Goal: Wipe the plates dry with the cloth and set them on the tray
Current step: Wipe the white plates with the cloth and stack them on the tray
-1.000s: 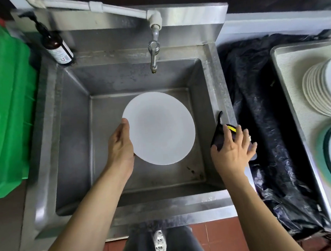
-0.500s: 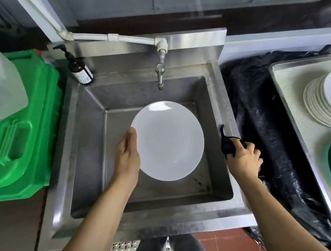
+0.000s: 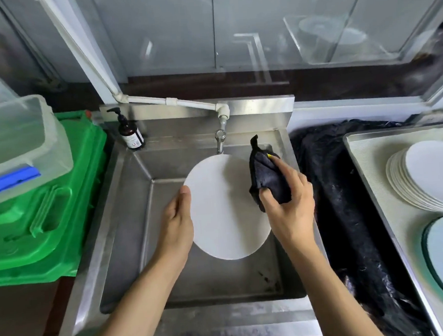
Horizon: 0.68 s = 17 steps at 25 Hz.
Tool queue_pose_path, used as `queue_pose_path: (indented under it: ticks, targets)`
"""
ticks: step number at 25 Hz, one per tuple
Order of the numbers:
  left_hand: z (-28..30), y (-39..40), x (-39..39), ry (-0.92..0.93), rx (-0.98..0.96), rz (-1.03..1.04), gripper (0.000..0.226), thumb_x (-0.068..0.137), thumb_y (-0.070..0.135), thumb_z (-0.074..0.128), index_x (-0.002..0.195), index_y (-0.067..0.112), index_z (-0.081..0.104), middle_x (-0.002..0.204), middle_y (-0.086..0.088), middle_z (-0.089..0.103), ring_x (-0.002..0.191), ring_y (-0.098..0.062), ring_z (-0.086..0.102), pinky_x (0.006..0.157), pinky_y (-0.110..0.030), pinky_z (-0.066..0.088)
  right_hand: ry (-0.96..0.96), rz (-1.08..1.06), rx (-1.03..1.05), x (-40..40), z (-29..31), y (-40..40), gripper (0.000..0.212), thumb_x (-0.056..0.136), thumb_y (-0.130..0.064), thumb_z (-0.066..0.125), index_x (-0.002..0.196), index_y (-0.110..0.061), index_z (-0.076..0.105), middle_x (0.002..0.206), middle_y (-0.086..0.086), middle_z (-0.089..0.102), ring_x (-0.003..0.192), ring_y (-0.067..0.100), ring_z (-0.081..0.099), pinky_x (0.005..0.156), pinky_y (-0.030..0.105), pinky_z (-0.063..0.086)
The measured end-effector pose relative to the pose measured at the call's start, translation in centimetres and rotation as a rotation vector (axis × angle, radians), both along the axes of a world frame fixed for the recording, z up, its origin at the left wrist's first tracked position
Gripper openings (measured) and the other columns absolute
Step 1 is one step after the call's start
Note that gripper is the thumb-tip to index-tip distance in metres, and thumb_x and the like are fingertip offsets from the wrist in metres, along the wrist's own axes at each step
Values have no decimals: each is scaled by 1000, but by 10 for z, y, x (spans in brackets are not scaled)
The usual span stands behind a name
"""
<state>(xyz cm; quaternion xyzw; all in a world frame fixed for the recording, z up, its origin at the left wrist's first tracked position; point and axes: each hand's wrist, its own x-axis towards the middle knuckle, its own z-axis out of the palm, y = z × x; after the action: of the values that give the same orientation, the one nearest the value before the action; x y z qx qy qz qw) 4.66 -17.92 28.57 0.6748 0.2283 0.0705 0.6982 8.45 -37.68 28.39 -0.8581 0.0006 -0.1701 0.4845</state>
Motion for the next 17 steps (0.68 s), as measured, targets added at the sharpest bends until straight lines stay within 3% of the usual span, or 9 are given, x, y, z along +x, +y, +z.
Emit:
queue_pose_path:
  ticks: [4, 8, 11, 14, 17]
  targets:
    - [29, -6, 1, -60, 122, -44, 42, 107, 39, 43, 83, 66, 65, 82, 44, 64, 79, 27, 57, 65, 4, 39, 30, 45, -59, -5, 1, 18, 60, 81, -33, 60, 142, -30, 60, 133, 0, 56, 125, 22, 53, 113, 43, 39]
    - [38, -7, 6, -140, 202, -55, 26, 100, 49, 43, 87, 56, 65, 82, 33, 67, 74, 17, 58, 63, -1, 41, 42, 72, 46, -5, 10, 34, 54, 90, -21, 60, 144, -23, 59, 154, -2, 43, 145, 16, 40, 119, 46, 35]
    - [35, -9, 12, -186, 211, -53, 33, 104, 38, 46, 80, 40, 69, 78, 27, 69, 72, 13, 60, 66, -6, 43, -115, 213, 34, -8, 24, 56, 53, 89, -17, 60, 142, -19, 60, 151, -10, 46, 144, 8, 40, 121, 34, 33]
    - [29, -3, 13, -164, 126, -22, 32, 105, 29, 46, 84, 29, 70, 83, 19, 73, 80, 4, 64, 78, -21, 48, -177, 370, -45, -16, 33, 74, 55, 88, -21, 63, 142, -20, 60, 152, -4, 48, 144, 13, 41, 121, 33, 31]
    - [29, 7, 7, -190, 151, -47, 33, 101, 43, 47, 78, 33, 68, 71, 21, 67, 66, 5, 55, 63, -11, 43, -142, 236, -13, -3, 34, 66, 53, 89, -11, 66, 141, -17, 61, 150, 0, 50, 141, 15, 44, 120, 35, 33]
